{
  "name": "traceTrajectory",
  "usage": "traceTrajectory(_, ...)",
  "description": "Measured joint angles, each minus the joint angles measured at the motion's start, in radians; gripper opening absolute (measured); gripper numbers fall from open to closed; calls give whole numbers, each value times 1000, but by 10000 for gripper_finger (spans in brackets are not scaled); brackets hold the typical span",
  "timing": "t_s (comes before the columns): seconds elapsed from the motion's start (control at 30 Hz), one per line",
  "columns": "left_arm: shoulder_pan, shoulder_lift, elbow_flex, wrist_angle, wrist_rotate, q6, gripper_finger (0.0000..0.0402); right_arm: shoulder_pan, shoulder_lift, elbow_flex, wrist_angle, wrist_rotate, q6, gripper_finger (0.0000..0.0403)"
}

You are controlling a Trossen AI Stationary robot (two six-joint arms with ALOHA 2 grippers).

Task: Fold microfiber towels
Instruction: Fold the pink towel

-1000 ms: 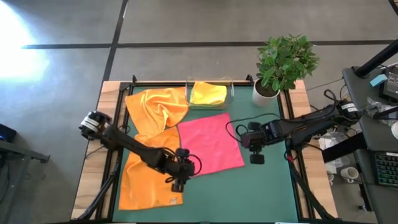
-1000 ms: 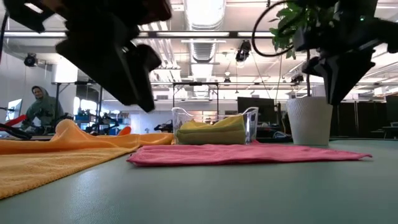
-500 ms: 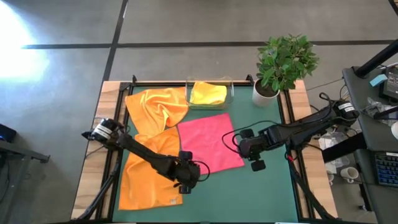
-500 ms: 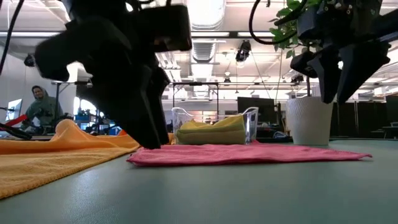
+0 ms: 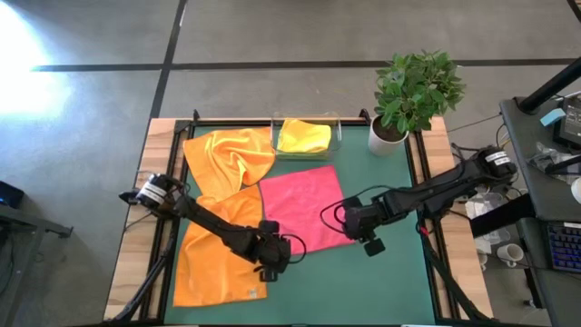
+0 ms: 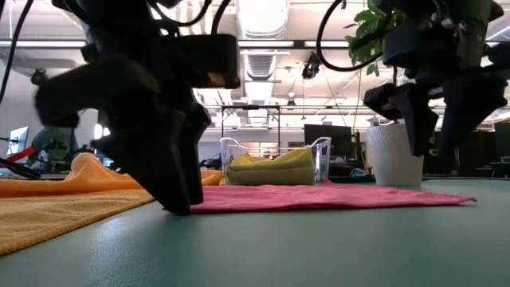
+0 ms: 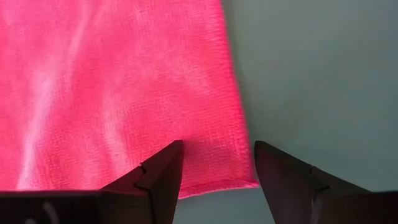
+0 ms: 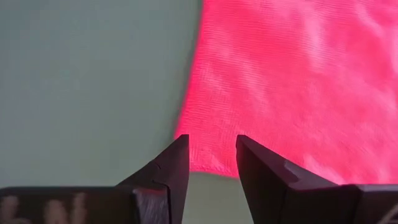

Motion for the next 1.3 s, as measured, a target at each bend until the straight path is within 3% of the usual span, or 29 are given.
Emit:
traceTrajectory(0.23, 29, -3, -25, 14, 16, -135, 151, 0, 100, -4, 29, -47, -46, 123)
traceTrajectory(0.63, 32, -3, -28, 8, 10, -152, 7, -3, 216, 0, 88, -65, -48, 115)
traceTrajectory(0.83, 32, -3, -28, 10, 14, -151, 10, -1, 288, -1, 86, -30, 11, 93)
traceTrajectory(1.0, 32, -7, -22, 8, 21, -152, 2, 0, 307, -2, 82, -35, 63, 24)
traceTrajectory(1.3, 31, -11, 46, 13, 211, -154, 0, 7, 180, -5, 65, -58, 226, 9)
